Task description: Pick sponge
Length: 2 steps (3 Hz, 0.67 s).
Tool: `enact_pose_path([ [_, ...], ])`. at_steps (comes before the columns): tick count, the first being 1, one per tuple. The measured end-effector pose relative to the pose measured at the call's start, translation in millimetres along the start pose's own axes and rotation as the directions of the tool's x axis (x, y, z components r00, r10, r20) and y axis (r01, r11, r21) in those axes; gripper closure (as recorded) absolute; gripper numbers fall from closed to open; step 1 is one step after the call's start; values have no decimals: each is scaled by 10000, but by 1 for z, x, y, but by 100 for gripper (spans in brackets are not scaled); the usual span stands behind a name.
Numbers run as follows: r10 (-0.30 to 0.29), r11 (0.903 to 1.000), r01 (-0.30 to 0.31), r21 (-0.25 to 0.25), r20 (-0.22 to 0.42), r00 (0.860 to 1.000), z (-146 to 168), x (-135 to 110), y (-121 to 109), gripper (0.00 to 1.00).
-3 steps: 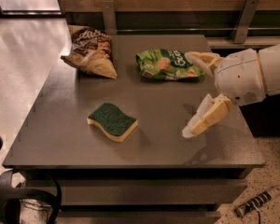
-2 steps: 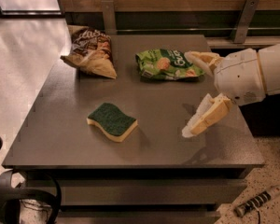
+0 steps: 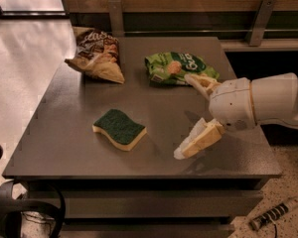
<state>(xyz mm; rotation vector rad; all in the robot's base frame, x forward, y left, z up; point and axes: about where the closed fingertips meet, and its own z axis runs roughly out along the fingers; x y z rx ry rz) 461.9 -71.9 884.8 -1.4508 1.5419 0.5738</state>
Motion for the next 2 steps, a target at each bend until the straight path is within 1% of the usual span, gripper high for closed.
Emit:
enact_pose_path([
  [1,200,9998,-200,5,471,9987,33,5,10,0],
  [2,370,9993,-372,7,720,9967,53,4,14,0],
])
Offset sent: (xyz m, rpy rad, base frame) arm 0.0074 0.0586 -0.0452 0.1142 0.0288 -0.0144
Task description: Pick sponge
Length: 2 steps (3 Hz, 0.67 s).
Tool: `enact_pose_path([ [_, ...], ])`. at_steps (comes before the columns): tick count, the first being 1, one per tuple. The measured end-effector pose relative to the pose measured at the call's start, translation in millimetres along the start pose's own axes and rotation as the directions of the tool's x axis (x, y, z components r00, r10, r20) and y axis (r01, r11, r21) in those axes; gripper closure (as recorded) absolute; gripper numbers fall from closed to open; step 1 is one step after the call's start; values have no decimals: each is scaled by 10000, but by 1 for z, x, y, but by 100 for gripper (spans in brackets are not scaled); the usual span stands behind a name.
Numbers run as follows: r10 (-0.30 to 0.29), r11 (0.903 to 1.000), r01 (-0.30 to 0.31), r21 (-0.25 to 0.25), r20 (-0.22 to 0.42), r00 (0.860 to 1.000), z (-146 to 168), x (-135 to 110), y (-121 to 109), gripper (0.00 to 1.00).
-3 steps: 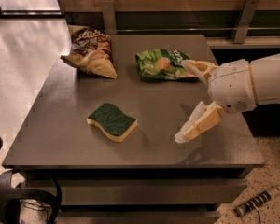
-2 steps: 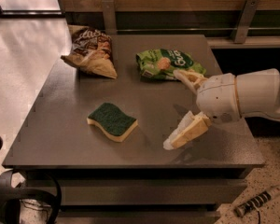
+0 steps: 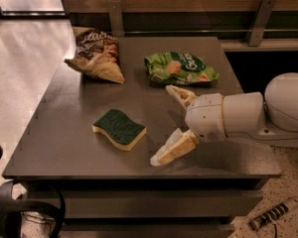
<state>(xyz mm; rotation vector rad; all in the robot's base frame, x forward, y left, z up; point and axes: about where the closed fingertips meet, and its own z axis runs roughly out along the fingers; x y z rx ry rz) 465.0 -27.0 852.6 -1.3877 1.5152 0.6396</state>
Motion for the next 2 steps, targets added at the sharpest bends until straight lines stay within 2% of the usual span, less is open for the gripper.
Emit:
enact_pose_path([
  [2,1030,9946,-1034,127,265,9943,37,10,9,0],
])
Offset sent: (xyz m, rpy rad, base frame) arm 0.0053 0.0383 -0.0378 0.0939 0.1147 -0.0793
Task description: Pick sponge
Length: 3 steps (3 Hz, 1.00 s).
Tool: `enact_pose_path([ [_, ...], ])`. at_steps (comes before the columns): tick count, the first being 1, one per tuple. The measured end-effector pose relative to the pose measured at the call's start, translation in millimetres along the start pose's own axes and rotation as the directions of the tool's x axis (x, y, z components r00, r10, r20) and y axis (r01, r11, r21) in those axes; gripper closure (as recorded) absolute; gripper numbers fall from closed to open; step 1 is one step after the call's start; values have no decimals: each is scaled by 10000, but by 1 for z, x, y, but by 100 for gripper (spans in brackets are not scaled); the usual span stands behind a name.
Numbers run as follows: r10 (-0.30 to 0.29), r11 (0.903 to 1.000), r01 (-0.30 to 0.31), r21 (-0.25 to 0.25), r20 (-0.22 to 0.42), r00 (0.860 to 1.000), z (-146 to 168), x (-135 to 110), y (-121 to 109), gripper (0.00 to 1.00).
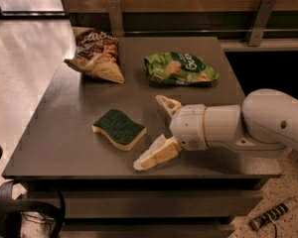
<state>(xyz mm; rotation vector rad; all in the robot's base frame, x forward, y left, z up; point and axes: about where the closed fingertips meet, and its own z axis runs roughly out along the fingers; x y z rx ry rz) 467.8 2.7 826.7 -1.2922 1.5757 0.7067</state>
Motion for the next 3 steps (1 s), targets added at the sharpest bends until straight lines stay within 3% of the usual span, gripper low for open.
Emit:
enact_pose_path([
  [3,704,9974,-697,-201,333,9970,35,-4,16,0],
])
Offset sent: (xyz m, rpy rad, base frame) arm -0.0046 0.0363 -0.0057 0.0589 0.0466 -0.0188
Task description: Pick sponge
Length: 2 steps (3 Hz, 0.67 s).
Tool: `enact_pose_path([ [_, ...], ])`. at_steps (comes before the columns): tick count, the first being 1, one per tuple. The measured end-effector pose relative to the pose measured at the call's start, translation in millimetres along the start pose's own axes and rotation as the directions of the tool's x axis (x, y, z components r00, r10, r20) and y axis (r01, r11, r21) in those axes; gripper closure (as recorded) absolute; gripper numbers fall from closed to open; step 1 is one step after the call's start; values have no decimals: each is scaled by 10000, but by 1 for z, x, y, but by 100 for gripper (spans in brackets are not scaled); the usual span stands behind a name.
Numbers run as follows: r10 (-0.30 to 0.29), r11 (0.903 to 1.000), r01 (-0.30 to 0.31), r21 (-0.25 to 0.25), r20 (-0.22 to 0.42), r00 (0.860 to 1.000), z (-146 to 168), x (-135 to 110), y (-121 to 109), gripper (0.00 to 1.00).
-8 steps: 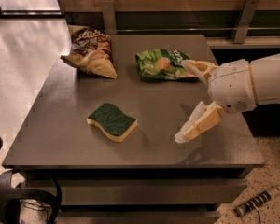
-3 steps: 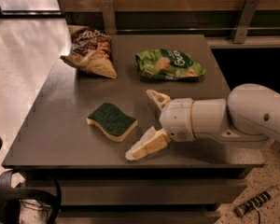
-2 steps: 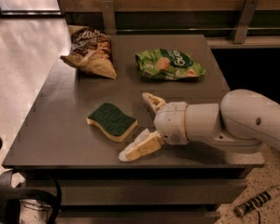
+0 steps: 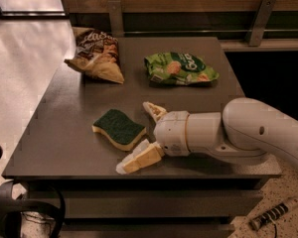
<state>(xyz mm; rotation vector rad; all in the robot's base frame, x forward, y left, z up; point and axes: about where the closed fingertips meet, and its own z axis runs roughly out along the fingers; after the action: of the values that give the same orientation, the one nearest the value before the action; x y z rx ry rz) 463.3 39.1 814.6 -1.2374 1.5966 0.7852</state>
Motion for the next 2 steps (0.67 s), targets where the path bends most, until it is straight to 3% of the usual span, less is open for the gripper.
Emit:
enact_pose_path([
  [1,241,9995,-241,-207,19,9997,13,5,5,12],
  [2,267,9993,-267,-262,21,9996,16,5,6,36],
])
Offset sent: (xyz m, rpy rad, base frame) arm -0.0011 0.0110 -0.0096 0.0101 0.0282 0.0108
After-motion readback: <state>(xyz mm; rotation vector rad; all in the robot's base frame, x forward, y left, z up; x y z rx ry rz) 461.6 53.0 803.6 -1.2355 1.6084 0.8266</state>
